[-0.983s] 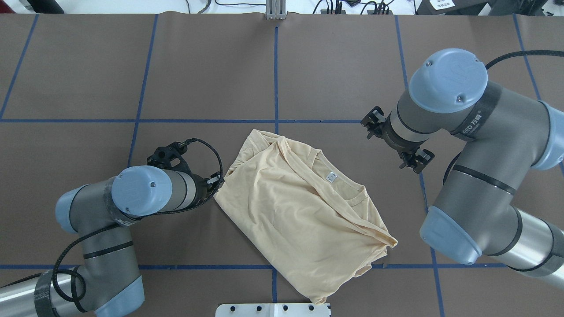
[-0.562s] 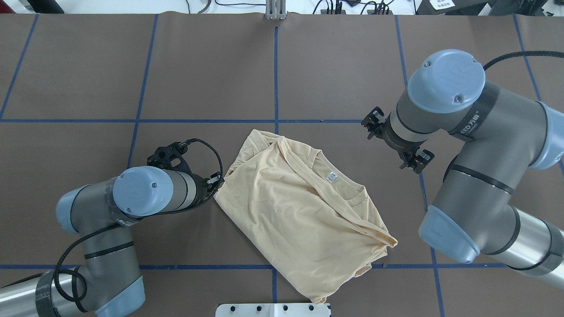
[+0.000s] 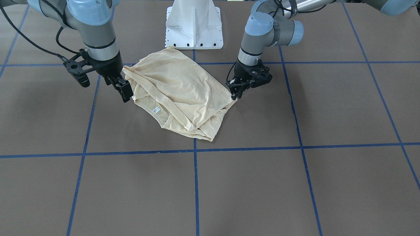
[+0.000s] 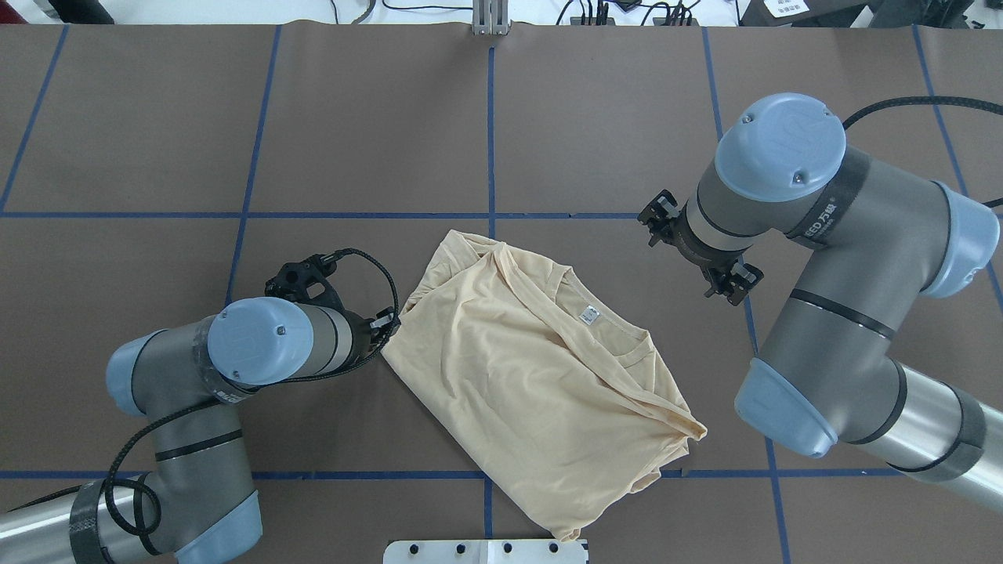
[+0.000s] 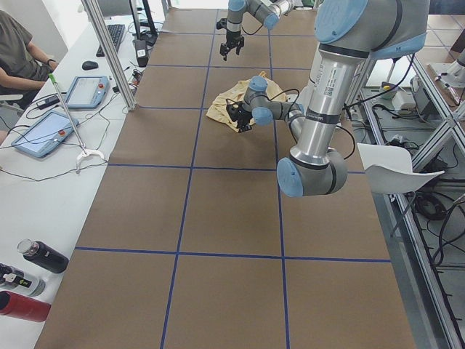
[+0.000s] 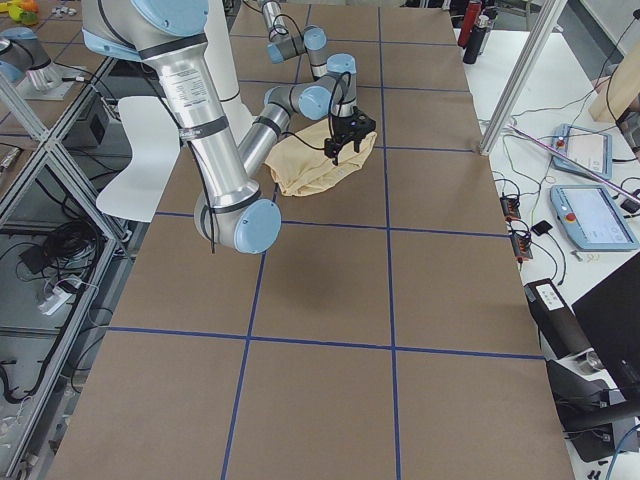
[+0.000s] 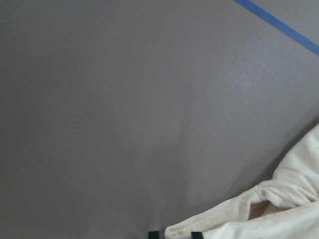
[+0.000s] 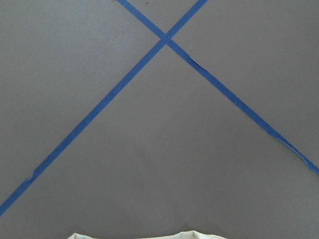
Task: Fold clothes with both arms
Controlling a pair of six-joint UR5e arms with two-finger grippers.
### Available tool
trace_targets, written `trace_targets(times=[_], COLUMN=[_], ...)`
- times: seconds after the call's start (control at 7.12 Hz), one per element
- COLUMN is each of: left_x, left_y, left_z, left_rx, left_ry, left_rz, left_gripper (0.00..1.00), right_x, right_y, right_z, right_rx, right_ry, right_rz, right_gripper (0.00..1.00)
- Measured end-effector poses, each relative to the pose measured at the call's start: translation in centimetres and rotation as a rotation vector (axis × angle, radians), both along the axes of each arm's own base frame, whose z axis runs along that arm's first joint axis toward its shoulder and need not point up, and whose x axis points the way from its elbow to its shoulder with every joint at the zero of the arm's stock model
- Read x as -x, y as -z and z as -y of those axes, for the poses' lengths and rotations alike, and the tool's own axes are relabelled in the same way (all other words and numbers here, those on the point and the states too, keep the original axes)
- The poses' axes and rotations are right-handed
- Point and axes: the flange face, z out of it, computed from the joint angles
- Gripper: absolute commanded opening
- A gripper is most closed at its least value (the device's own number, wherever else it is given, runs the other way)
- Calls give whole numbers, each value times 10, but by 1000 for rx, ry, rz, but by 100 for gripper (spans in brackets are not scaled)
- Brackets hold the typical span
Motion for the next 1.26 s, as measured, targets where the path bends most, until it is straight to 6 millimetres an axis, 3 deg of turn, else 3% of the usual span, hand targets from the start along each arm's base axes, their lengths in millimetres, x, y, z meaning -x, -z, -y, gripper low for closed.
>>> trace_targets(times=[0.56,0.84,0.98,1.26], left_x=[-5,-6,-6,-7], left_y=[-1,-2,-3,-2], left_z=[-4,-4,-4,-4], left_rx=[2,3,4,5], left_ry=[-9,-10,-9,-8], left_rz=[3,5,6,4], left_gripper=[30,17,0,0], right_x=[3,3,4,4], right_y=[-6,-6,-6,-7], right_z=[3,4,4,4], right_rx=[6,7,7,8], right_ry=[0,0,0,1], right_rz=[-6,-8,-8,-10], right_gripper=[100,100,100,100])
